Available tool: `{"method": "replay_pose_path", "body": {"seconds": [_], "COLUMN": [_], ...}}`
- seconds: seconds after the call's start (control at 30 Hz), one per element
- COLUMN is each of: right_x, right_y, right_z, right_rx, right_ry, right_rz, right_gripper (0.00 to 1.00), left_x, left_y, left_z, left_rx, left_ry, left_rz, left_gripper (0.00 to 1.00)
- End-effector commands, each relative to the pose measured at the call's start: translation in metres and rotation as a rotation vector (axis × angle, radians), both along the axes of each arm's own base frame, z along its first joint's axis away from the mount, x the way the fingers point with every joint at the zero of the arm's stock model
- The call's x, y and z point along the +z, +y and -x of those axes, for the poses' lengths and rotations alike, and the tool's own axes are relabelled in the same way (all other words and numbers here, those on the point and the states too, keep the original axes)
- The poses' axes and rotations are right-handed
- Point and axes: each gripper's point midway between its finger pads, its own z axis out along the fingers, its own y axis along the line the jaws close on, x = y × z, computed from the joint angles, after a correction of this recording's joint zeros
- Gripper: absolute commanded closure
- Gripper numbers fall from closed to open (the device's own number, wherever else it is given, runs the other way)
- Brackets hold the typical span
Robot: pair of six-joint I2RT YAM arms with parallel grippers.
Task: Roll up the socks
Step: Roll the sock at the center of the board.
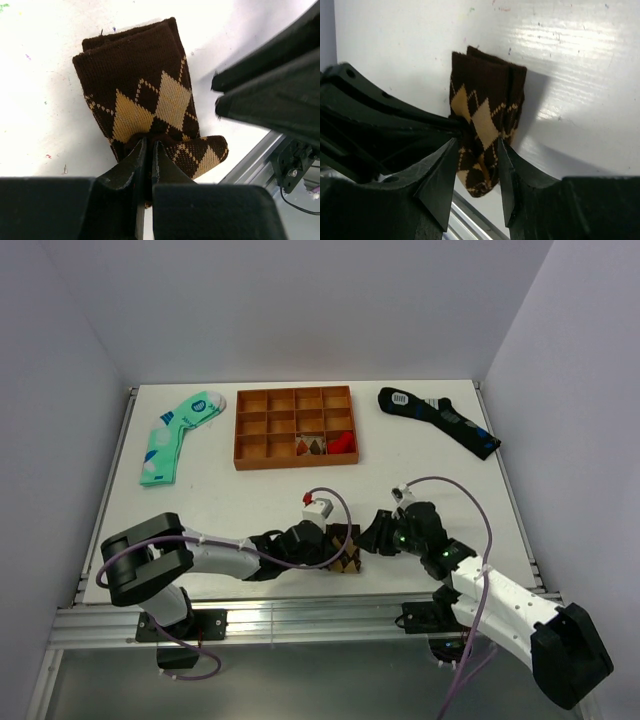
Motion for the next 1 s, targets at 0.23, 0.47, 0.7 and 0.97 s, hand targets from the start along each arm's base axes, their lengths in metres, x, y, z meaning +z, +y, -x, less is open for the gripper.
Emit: {"method": "replay_pose_path", "body": {"seconds": [0.23,0.47,0.7,0.97], "right_x": [0.018,0.021,0.02,0.008], "right_y": [0.016,0.035,0.053,0.061], "right_z": [-0.002,0.006,0.011,0.019], "right_rx": [0.012,0.054,0.094,0.134], "right_ry": [-0.192,-0.289,-0.361,-0.405], "right_rz": [-0.081,-0.095,-0.071,-0.018], "right_gripper": [0.55,0.53,0.53,0.52], "left_x": [-0.07,-0.053,-0.05,-0.051], "left_y": [0.092,0.098,0.107,0.104], "left_z": [0.039,0.035,0.032,0.033], "left_rx": [-0.027,-0.052,-0.096,-0.14], "left_ry": [0.285,0.345,0.408,0.469], "left_rz": [-0.395,-0.389,-0.432,-0.452], "left_gripper": [1.0,1.0,1.0,1.0]}}
